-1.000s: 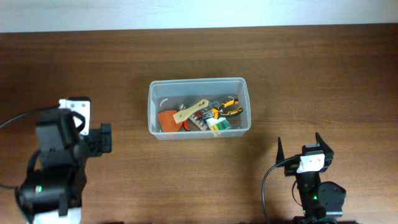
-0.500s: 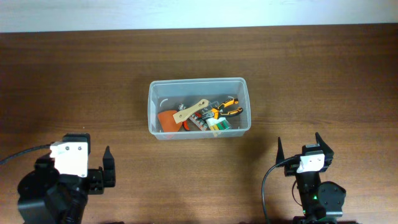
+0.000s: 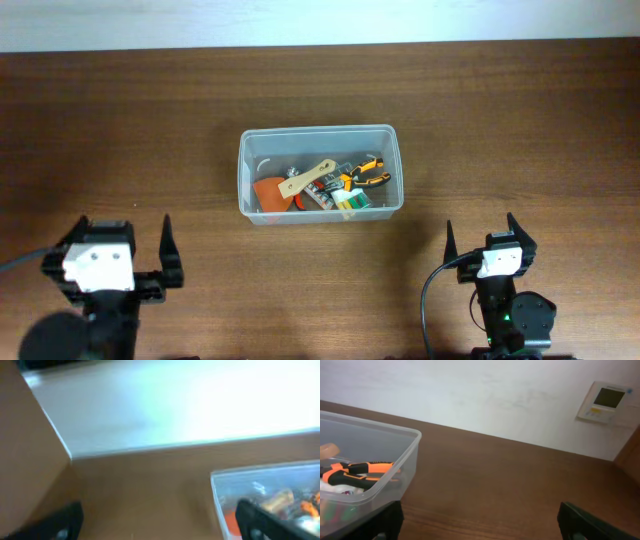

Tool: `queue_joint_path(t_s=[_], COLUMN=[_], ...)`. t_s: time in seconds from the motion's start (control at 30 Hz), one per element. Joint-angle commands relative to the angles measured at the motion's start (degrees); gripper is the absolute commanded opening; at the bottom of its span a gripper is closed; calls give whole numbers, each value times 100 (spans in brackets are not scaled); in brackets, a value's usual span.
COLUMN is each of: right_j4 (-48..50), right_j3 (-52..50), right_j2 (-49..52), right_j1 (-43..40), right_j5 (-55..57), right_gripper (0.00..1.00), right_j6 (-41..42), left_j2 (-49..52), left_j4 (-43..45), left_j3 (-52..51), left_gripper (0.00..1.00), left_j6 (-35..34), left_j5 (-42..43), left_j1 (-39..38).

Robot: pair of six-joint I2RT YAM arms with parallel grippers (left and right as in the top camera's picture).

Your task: Pack container

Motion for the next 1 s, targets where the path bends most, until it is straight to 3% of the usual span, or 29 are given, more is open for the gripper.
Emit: queue_joint_path(t_s=[0.0,0.37,0.77,0.97], right_j4=[-37,-37,-37,-37], right_j3=[-26,-26,-26,-26], right_j2=[-68,-68,-68,-68], right_j1=[35,35,35,35], right_j5=[48,48,48,48], right_gripper=[99,99,99,99], right_j6=[20,20,20,20], left_j2=[-645,-2087,-2402,-2465], left_j4=[758,2549,3351,4251], left_j3=[-964,-3071,-4146,-4577], left_gripper=[99,99,99,99], left_j6=[-328,-1305,-1366,-1364], left_j5=[83,83,22,20], left_j1=[20,-50,-498,-498])
